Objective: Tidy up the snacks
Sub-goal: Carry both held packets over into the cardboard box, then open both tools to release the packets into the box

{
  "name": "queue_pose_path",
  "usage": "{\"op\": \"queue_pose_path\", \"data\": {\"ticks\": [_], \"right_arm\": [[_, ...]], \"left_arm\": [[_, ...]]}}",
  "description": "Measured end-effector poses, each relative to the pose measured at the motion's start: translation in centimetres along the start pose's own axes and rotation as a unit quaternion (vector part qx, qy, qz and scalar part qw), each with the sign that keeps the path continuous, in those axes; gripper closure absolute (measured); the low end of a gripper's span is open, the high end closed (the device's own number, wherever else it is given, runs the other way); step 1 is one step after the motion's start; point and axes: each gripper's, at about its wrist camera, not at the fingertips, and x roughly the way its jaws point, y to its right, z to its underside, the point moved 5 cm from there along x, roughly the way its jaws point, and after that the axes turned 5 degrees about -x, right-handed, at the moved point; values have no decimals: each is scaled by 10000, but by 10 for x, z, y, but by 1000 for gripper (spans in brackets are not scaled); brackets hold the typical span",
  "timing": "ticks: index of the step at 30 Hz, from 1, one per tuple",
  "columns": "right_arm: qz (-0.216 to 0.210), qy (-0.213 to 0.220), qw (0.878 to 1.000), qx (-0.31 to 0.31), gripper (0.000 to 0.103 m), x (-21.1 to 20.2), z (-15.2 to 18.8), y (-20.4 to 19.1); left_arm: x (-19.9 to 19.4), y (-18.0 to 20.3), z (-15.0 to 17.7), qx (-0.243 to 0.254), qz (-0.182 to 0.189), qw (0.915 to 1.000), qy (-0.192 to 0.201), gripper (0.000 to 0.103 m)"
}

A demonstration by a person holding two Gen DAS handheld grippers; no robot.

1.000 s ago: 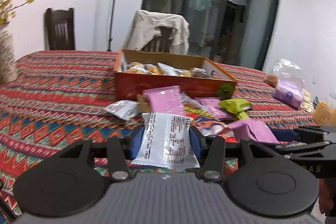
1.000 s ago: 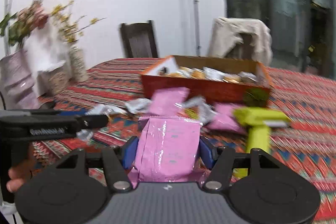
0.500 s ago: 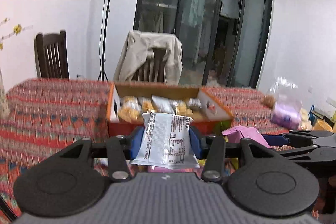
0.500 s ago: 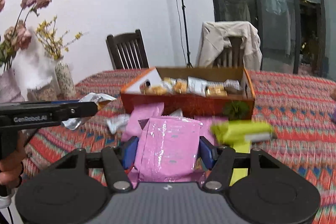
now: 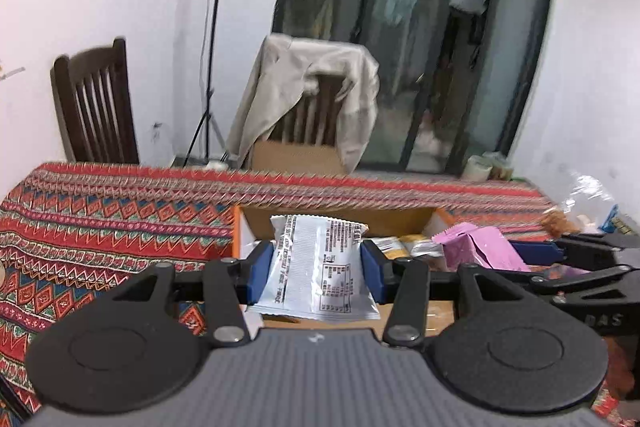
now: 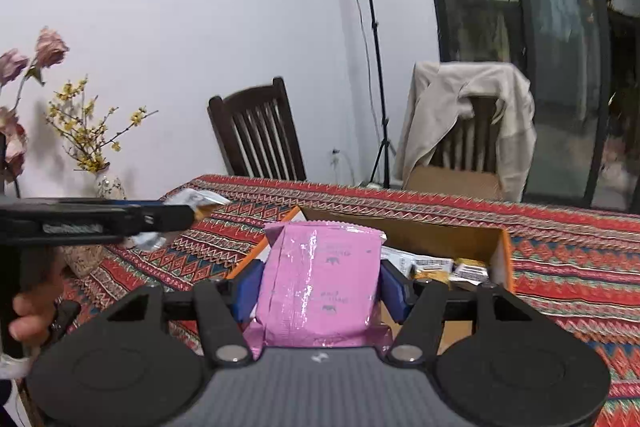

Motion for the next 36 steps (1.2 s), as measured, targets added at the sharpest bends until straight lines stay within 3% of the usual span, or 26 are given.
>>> {"op": "queue_pose_path", "data": {"ticks": [9,17,27,36], "right_arm": [[-166,-987,9933,580,42,117,-1,14],[-6,-1599,9803,1160,42,180,39,37],[-87,-1799,9726,1468,41,197,55,37],[-28,-1553,9779,1399,38,167,42,38]], "left_arm": [[95,-23,26,-80,-471,9942,-963,55],[117,-32,50,-140,-561,9901,-1283,53],[111,-32,54,-192,-532,9905,-1254,44],[81,-23,47,-13,-565,9930,-1038,27]]}}
